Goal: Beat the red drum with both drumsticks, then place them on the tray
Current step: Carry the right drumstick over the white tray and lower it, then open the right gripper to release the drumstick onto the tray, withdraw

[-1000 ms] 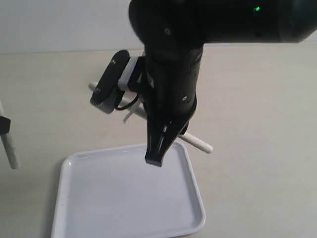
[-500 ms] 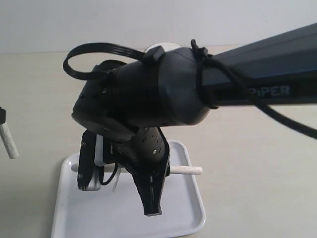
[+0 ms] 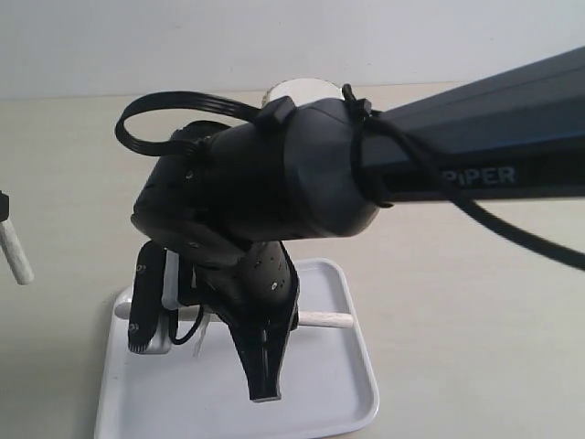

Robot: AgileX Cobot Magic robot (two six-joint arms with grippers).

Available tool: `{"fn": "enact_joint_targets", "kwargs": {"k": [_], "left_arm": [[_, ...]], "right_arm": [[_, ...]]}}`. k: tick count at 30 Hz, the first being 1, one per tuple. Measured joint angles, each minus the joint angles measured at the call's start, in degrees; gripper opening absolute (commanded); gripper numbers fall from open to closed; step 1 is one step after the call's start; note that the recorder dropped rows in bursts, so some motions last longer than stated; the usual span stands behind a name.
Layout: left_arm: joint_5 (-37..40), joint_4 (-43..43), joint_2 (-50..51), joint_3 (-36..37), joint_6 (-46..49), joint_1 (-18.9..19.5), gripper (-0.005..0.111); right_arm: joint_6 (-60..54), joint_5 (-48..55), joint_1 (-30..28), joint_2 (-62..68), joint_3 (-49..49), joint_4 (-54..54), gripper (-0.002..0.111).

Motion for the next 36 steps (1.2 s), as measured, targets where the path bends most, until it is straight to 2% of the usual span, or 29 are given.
{"fn": "enact_joint_targets", "kwargs": {"k": [8,15,21,30,36], "left_arm": [[0.0,0.0,0.0,0.0,0.0,0.0,0.000],[0.0,0.0,0.0,0.0,0.0,0.0,0.000],[0.0,0.0,0.0,0.0,0.0,0.0,0.000],[-0.6,0.0,0.0,0.0,0.0,0.0,0.000],[-1.0,-2.3,0.0,0.0,0.2,0.0,0.000]], "right_arm": [[0.0,-0.4,0.0,2.8,0.0,1.0,0.001],[0.0,-0.7,0.0,3.5,0.0,1.1,0.017],[0.0,-0.7,0.0,4.0,0.0,1.2,0.026],[0.4,-0.4,0.0,4.0,0.0,1.2,0.026],[10.0,3.2,0.0,1.3,0.0,-0.2,0.021]]}}
